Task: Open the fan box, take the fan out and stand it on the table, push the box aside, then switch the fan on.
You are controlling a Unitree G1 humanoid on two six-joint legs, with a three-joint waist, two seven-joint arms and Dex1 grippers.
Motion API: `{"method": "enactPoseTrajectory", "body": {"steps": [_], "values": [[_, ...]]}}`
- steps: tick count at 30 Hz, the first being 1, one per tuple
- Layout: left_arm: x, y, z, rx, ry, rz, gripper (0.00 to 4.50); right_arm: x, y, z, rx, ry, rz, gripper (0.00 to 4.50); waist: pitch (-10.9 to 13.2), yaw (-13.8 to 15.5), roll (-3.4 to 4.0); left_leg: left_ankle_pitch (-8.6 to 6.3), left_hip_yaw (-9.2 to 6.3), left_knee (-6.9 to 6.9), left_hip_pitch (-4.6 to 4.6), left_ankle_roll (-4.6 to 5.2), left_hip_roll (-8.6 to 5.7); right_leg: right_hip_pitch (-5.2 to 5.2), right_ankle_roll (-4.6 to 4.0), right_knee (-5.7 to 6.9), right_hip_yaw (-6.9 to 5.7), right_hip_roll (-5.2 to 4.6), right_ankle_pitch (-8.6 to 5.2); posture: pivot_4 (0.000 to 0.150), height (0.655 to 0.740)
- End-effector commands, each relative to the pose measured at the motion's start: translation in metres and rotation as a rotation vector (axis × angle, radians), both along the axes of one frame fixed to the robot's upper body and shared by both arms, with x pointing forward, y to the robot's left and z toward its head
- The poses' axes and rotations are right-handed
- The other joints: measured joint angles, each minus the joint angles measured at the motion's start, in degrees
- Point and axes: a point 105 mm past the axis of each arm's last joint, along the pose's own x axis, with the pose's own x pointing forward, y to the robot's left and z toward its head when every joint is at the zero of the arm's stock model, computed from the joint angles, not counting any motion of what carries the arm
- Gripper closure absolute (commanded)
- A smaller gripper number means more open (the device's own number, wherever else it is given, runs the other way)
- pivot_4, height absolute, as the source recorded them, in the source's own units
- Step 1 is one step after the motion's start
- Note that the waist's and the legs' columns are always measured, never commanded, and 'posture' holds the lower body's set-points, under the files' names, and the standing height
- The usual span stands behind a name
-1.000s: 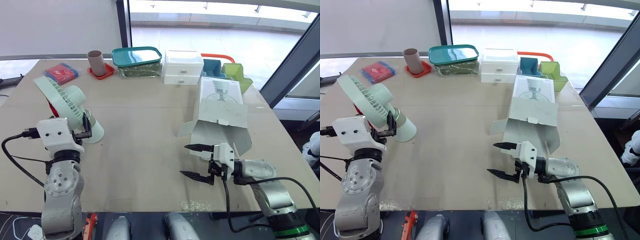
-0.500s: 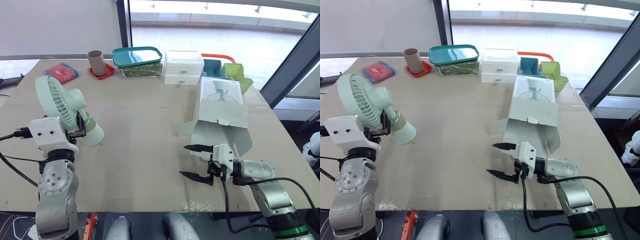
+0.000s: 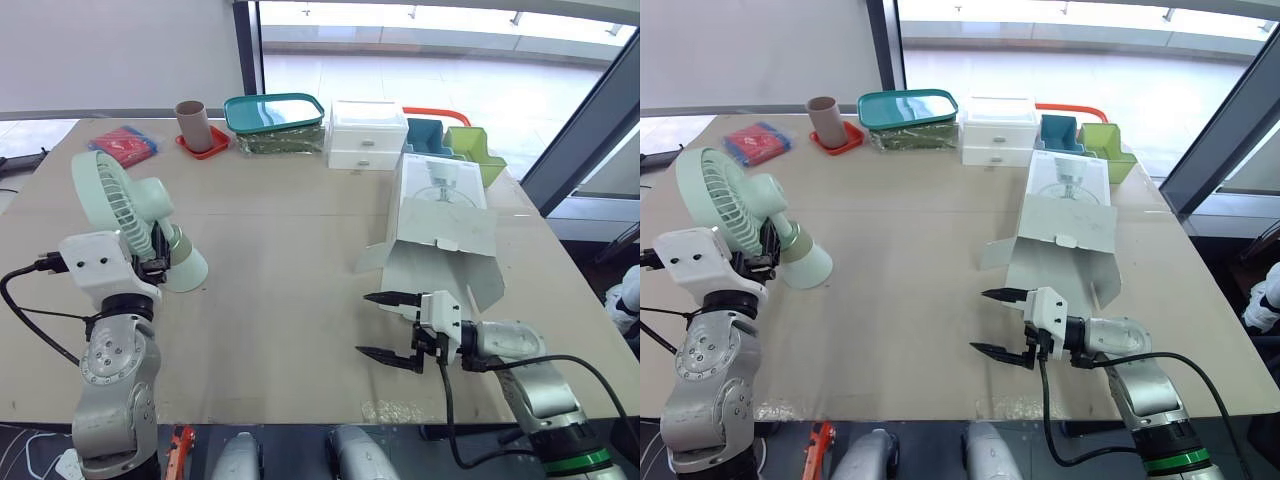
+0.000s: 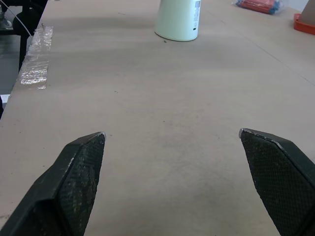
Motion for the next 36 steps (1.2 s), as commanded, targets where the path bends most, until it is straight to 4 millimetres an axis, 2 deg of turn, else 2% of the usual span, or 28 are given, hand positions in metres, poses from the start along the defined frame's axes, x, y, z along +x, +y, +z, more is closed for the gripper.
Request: {"method": "enactPoseTrajectory", "body": {"steps": [1,10,21,27,32,36], "values": [[-0.004,0.001,0.012,0.004,-0.050,0.011,2.01,0.000,0.000,0.005,0.002,-0.026,0.014,0.00,0.0,0.0,0.00,0.00,0.00,0.00,-0.01,0.00,0.00,0.00,0.00,0.00,-0.01,0.00,0.00,0.150,0.7400],[-0.006,0.000,0.012,0.053,-0.040,-0.001,2.01,-0.002,0.001,0.004,0.007,-0.021,0.014,0.00,0.0,0.0,0.00,0.00,-0.02,0.00,-0.01,0.00,0.00,0.00,0.00,0.00,-0.02,0.00,0.00,0.150,0.7400],[-0.003,-0.037,0.031,0.184,-0.103,-0.279,2.01,0.002,0.001,0.014,0.038,-0.043,0.001,0.00,0.0,0.1,-0.01,0.00,-0.05,0.00,-0.06,0.00,0.00,-0.03,0.00,-0.01,-0.06,-0.01,0.00,0.150,0.7400],[-0.002,-0.083,0.042,0.112,-0.140,-0.666,2.01,0.018,0.021,0.049,0.118,-0.037,-0.088,0.00,0.0,0.1,-0.02,0.02,-0.06,0.00,-0.12,-0.03,0.01,-0.10,-0.01,0.01,-0.07,0.00,0.01,0.150,0.7400],[0.001,-0.102,0.046,0.058,-0.134,-0.863,2.01,0.028,0.038,0.072,0.156,-0.028,-0.183,0.00,0.0,0.1,-0.01,0.05,-0.23,-0.01,-0.19,-0.09,0.03,-0.15,-0.04,0.03,-0.27,0.01,0.01,0.150,0.7400],[0.009,-0.119,0.038,0.024,-0.074,-1.014,2.01,0.039,0.049,0.084,0.195,0.008,-0.322,0.00,0.0,0.1,-0.01,0.15,-0.47,-0.01,-0.30,-0.25,0.01,-0.24,-0.11,0.12,-0.46,0.02,0.04,0.150,0.7400]]}}
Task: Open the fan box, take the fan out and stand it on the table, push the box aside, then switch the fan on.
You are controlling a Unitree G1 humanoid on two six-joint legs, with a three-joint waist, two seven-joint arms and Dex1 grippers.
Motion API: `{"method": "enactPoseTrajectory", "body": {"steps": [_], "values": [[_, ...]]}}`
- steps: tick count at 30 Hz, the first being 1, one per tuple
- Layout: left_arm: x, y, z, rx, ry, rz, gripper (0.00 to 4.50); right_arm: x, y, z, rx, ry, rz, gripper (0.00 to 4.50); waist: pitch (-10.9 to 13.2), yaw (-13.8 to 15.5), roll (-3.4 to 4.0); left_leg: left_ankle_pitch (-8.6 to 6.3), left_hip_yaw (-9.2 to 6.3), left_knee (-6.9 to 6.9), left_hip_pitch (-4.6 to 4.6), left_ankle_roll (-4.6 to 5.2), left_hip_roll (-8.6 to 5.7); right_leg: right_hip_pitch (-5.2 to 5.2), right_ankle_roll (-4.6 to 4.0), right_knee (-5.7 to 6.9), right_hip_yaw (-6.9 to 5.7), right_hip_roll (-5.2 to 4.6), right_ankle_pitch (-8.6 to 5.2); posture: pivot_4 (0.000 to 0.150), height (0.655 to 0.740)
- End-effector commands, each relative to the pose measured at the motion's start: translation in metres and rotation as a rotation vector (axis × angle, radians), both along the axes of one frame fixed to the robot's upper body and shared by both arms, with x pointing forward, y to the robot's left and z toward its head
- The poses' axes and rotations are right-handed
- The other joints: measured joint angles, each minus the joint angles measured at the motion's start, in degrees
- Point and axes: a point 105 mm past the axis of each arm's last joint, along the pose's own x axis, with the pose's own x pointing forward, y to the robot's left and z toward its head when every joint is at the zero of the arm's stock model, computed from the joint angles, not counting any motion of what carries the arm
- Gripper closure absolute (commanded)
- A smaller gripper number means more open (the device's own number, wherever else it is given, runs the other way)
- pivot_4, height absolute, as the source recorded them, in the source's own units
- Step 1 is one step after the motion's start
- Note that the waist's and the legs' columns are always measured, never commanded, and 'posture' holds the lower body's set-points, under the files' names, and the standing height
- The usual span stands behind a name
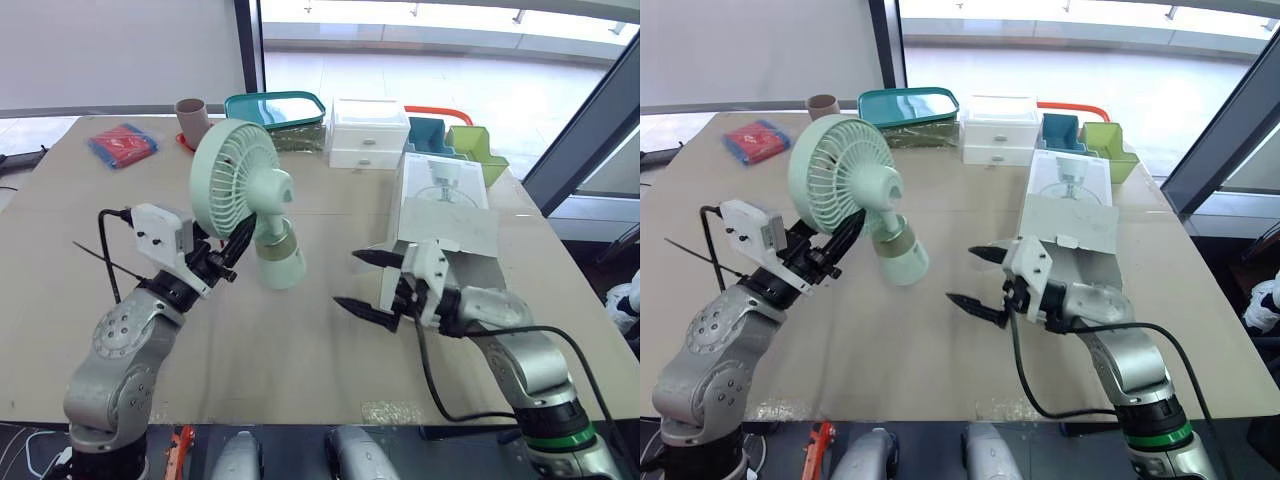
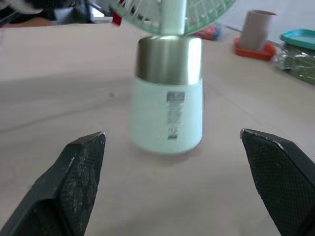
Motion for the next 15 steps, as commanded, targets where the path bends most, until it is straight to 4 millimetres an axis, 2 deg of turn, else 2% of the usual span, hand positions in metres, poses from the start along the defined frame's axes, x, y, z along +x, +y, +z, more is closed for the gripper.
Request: {"method": "enactPoseTrajectory", "body": {"steps": [1,2,4,9,15], "values": [[-0.004,-0.013,0.010,-0.003,-0.033,-0.117,2.01,0.001,0.006,0.012,0.027,0.000,-0.085,0.00,0.0,0.0,0.00,0.00,0.00,0.00,0.00,0.00,0.00,0.00,0.00,0.00,0.00,0.00,0.00,0.150,0.7400],[-0.003,-0.015,0.007,0.006,-0.023,-0.139,2.01,0.002,0.008,0.013,0.035,0.005,-0.103,0.00,0.0,0.0,0.00,0.00,-0.01,0.00,-0.01,0.00,0.00,0.00,0.00,0.00,-0.02,0.00,-0.01,0.150,0.7400],[-0.003,-0.020,0.003,0.040,-0.016,-0.178,2.03,0.002,0.011,0.013,0.024,0.010,-0.128,0.86,0.0,0.0,0.00,0.00,-0.03,0.00,-0.03,0.00,0.00,-0.01,-0.01,-0.01,-0.06,-0.01,-0.02,0.150,0.7400],[0.003,-0.021,0.003,0.070,-0.026,-0.188,2.03,0.002,0.015,0.015,0.021,0.020,-0.161,0.86,0.0,-0.1,0.01,0.01,-0.06,0.00,-0.13,-0.01,0.01,-0.14,-0.03,0.02,-0.09,-0.01,-0.01,0.150,0.7400],[0.004,-0.030,0.004,0.156,-0.064,-0.230,2.03,0.001,0.022,0.028,0.075,0.051,-0.179,0.86,0.0,-0.1,0.01,0.04,-0.07,0.00,-0.13,-0.04,0.01,-0.14,-0.05,0.04,-0.09,0.00,0.01,0.150,0.7400]]}}
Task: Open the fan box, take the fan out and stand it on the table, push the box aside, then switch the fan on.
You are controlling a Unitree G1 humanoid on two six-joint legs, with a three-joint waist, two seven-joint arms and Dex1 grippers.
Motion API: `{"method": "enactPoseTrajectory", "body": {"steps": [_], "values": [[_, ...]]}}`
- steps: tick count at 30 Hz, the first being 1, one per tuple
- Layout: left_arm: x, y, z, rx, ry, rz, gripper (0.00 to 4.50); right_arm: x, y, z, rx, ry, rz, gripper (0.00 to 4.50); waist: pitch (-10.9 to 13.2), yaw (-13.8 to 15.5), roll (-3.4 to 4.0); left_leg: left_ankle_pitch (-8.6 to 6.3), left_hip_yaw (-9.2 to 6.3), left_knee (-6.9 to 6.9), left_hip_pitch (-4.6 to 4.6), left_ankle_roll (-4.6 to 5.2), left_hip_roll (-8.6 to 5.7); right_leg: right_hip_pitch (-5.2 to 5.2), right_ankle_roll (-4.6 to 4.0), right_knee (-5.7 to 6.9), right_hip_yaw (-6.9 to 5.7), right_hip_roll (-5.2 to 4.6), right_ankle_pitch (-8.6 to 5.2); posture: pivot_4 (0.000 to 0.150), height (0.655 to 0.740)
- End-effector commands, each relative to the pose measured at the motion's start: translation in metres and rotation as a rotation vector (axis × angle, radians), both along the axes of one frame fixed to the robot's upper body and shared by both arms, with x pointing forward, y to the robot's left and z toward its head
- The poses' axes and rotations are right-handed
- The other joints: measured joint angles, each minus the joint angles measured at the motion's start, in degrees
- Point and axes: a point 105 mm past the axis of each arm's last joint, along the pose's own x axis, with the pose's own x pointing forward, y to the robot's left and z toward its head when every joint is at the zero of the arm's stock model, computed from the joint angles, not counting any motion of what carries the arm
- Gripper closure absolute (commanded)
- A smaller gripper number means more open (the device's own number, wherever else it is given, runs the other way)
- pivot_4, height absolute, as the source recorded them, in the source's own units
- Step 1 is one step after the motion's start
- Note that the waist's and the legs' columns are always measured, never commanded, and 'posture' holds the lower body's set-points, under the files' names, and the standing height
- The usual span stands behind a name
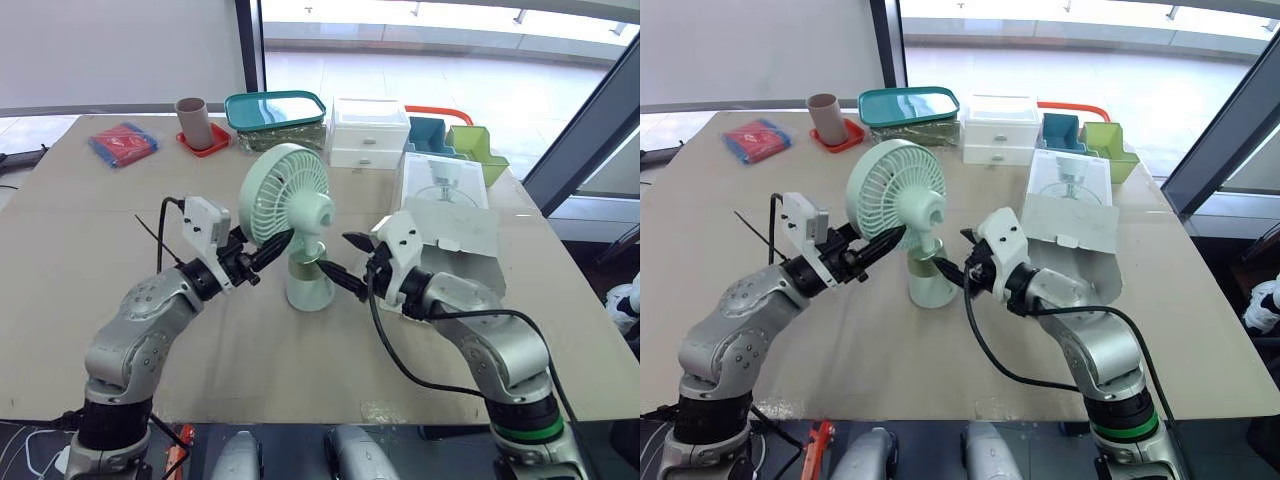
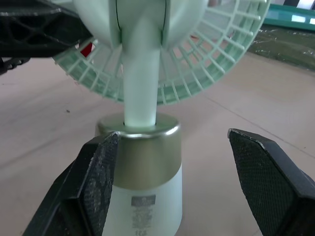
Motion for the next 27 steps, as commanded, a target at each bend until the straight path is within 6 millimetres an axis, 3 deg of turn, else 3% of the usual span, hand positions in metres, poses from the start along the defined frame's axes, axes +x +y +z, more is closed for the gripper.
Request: {"method": "enactPoseTrajectory", "body": {"steps": [1,10,14,27], "values": [[-0.006,-0.011,0.016,0.047,-0.111,-0.061,2.03,-0.007,0.009,0.026,0.075,-0.025,0.006,0.86,0.0,0.0,0.00,0.00,-0.01,0.00,-0.01,0.00,0.00,0.00,0.00,0.00,-0.01,0.00,0.00,0.150,0.7400],[-0.010,-0.014,0.015,0.035,-0.108,-0.064,2.03,-0.004,0.013,0.020,0.086,0.016,-0.009,0.86,0.0,0.0,0.00,0.00,-0.05,0.00,-0.06,0.00,0.00,-0.04,0.00,-0.01,-0.04,-0.01,0.00,0.150,0.7400],[-0.011,-0.013,0.013,0.025,-0.097,-0.054,2.03,-0.002,0.014,0.016,0.071,0.028,-0.007,2.04,0.0,0.0,0.00,0.00,-0.05,0.00,-0.07,0.00,0.00,-0.04,0.01,-0.01,-0.04,-0.02,0.00,0.150,0.7400],[-0.012,-0.017,0.011,0.011,-0.081,-0.056,2.03,0.000,0.017,0.012,0.073,0.050,-0.011,2.04,0.0,0.0,0.00,0.00,-0.05,0.00,-0.08,0.00,0.00,-0.05,0.01,-0.01,-0.05,-0.02,-0.01,0.150,0.7400]]}}
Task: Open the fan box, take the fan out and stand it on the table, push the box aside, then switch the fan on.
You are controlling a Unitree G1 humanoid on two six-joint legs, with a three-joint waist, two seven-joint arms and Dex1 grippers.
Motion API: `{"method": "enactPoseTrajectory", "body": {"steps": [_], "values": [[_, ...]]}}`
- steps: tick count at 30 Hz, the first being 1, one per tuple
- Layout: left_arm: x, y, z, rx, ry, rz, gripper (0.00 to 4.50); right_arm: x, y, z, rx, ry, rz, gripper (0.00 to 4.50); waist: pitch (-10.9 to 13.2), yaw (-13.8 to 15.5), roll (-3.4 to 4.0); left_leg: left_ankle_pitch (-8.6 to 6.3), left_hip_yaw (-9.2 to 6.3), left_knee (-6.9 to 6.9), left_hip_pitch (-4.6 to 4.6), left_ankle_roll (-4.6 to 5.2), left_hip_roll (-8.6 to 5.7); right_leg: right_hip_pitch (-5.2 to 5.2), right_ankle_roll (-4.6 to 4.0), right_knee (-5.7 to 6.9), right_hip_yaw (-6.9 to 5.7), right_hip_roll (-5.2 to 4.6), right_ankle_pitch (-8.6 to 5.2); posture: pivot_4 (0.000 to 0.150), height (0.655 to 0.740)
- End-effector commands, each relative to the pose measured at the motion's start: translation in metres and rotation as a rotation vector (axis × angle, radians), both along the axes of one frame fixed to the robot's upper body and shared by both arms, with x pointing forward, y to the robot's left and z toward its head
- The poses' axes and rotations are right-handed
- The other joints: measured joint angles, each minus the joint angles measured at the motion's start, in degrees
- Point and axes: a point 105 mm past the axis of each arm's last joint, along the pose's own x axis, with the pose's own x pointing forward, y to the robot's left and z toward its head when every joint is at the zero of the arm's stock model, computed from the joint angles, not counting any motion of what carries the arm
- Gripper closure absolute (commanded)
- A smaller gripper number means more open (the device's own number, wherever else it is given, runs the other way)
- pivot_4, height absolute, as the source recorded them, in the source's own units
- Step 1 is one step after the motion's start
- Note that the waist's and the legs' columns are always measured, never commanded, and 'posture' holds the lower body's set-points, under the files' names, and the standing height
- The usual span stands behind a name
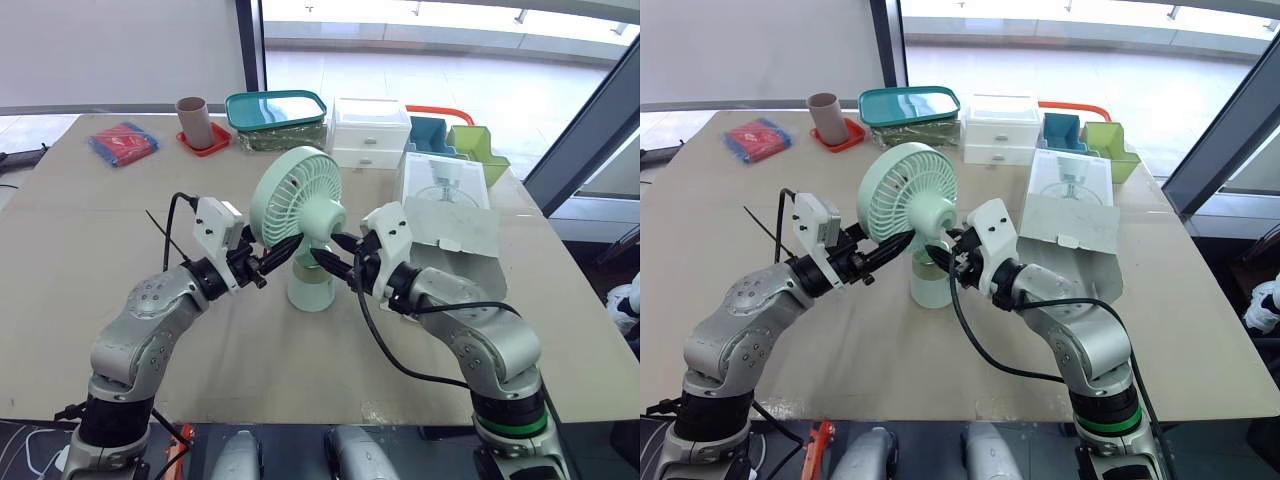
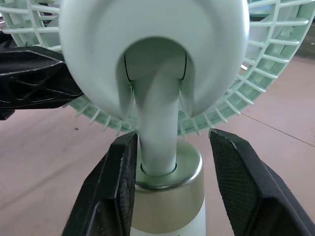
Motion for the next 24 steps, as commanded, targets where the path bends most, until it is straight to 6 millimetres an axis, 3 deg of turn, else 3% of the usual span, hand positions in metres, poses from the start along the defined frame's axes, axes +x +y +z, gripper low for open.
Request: {"method": "enactPoseTrajectory", "body": {"steps": [1,5,7,12,14,24], "values": [[-0.0097,-0.0095,0.0114,-0.025,-0.048,-0.034,2.03,0.0003,0.0036,0.0082,0.013,-0.029,0.008,2.04,0.0,0.0,0.00,0.00,0.00,0.00,0.00,0.00,0.00,0.00,0.00,0.00,0.00,0.00,0.00,0.150,0.7400],[-0.0098,-0.0115,0.0102,-0.022,-0.042,-0.042,2.03,0.0028,0.0048,0.0093,0.018,-0.029,0.007,2.04,0.0,0.0,0.00,0.00,0.00,0.00,-0.01,0.00,0.00,0.00,0.00,0.00,0.00,0.00,0.00,0.150,0.7400],[-0.0104,-0.0121,0.0094,-0.020,-0.040,-0.044,2.03,0.0026,0.0054,0.0089,0.020,-0.025,0.010,2.31,0.0,0.0,0.00,0.00,0.00,0.00,-0.01,0.00,0.00,0.00,0.00,0.00,0.00,0.00,0.00,0.150,0.7400],[-0.0099,-0.0135,0.0096,-0.020,-0.041,-0.042,2.03,0.0019,0.0062,0.0078,0.016,-0.017,0.017,3.77,0.0,0.0,0.00,0.00,0.00,0.00,-0.01,0.00,0.00,0.00,0.00,-0.01,0.00,0.00,0.00,0.150,0.7400],[-0.0102,-0.0143,0.0098,-0.020,-0.042,-0.043,2.03,0.0011,0.0069,0.0071,0.014,-0.010,0.025,3.99,0.0,0.0,0.00,0.00,0.00,0.00,-0.01,0.00,0.00,0.00,0.00,-0.01,0.00,0.00,0.00,0.150,0.7400],[-0.0108,-0.0188,0.0090,-0.021,-0.039,-0.053,2.03,0.0024,0.0040,0.0072,-0.001,-0.007,0.015,4.06,0.0,0.0,0.00,0.00,-0.01,0.00,-0.01,0.00,0.00,0.00,0.01,-0.01,0.00,0.00,0.00,0.150,0.7400]]}}
